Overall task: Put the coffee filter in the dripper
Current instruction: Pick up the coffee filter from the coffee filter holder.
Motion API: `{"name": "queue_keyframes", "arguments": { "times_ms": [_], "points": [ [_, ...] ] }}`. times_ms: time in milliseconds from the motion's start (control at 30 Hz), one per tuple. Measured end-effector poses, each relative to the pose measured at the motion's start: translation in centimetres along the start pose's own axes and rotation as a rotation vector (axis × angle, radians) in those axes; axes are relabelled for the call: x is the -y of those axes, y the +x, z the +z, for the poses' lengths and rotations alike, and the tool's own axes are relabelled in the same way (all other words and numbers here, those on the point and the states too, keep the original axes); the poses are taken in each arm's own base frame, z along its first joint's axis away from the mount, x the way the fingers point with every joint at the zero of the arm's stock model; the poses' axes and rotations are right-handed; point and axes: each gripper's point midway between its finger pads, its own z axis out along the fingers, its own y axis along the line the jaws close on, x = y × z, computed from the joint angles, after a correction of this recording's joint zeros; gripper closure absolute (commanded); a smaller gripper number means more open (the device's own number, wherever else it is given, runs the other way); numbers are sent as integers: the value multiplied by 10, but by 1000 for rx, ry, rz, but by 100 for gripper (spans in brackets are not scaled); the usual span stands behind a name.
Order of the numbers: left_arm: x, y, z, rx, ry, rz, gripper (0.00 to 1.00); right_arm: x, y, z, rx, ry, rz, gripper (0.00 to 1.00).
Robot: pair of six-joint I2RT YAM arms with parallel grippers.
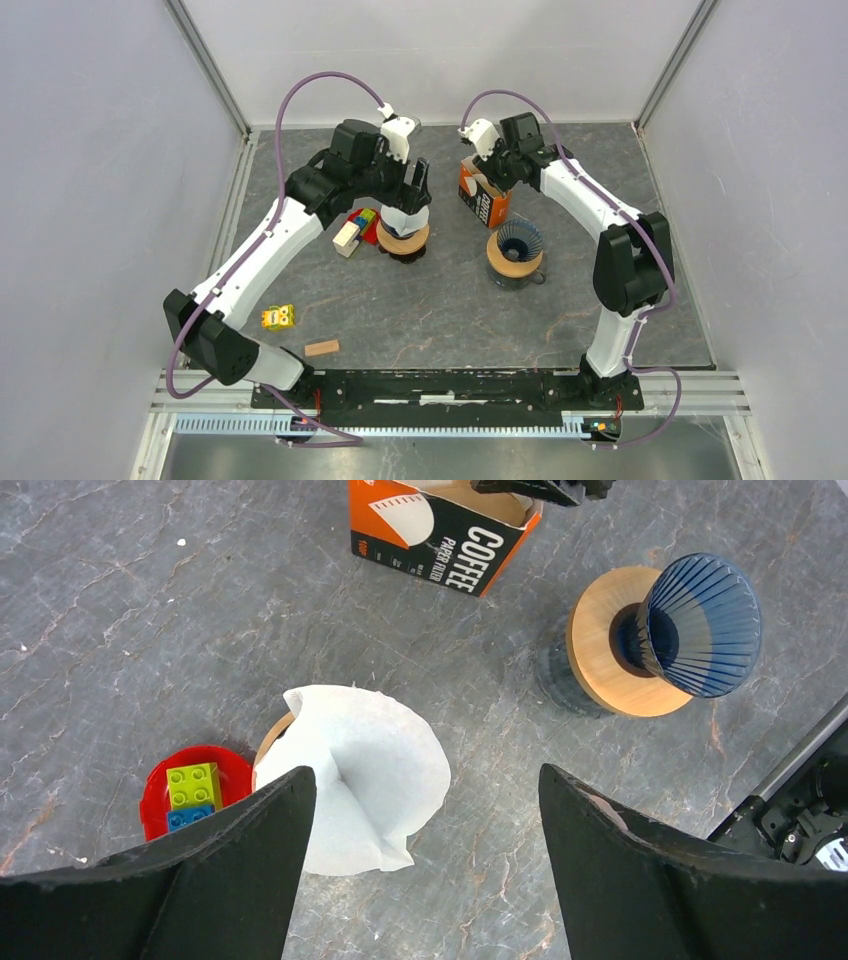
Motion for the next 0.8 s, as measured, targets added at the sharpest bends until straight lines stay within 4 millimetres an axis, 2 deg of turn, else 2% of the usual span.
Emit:
{"name": "queue_keyframes", "arguments": {
  "times_ms": [200,400,567,733,800],
  "points": [
    [0,-3,-1,13,1,2,11,2,4,2,-16,8,-8,68],
    [0,-5,0,21,1,4,11,2,8,5,-32,12,-17,73],
    [0,0,1,12,1,2,11,0,19,16,-65,2,-18,83],
    [0,0,1,13,1,2,11,-1,22,19,-76,-1,-18,100],
    [0,0,1,13,1,3,10,0,21,19,-73,1,-16,100]
  ]
}}
